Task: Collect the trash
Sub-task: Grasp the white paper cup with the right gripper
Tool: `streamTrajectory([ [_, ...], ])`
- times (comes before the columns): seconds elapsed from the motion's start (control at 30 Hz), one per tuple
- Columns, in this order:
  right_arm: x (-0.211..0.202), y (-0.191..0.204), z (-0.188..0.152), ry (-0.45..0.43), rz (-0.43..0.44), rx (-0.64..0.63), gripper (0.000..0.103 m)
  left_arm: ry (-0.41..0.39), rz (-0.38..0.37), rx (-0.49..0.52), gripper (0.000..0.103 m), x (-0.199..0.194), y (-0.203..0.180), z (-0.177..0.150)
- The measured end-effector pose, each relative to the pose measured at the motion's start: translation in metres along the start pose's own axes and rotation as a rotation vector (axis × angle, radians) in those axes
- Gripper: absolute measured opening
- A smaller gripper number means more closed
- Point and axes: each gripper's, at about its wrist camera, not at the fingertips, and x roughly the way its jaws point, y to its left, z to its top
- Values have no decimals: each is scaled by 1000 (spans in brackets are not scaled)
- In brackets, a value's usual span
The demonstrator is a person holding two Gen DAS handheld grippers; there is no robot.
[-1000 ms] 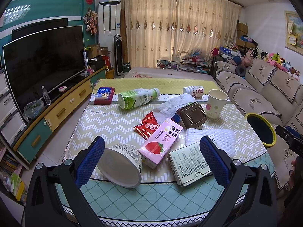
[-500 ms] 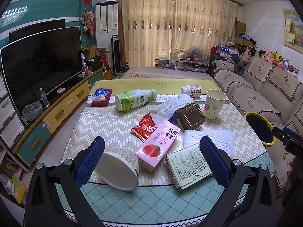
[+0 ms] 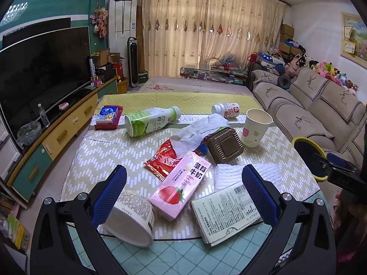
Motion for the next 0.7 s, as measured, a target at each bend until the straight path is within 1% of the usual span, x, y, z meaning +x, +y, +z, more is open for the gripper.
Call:
streamTrajectory([
  [0.17,32,14,18,24,16,-34,97,15,1,-20,99,16,7,7],
  [0.4,84,39,45,64,62,-81,97,31,12,-34,99,35,17,13],
  [0.6,124,51,65,94,57,-99,97,42,7,-41,99,46,22,14],
  [0.7,137,55,70,109,64,-113,97,43,-7,-53,99,50,26,14],
])
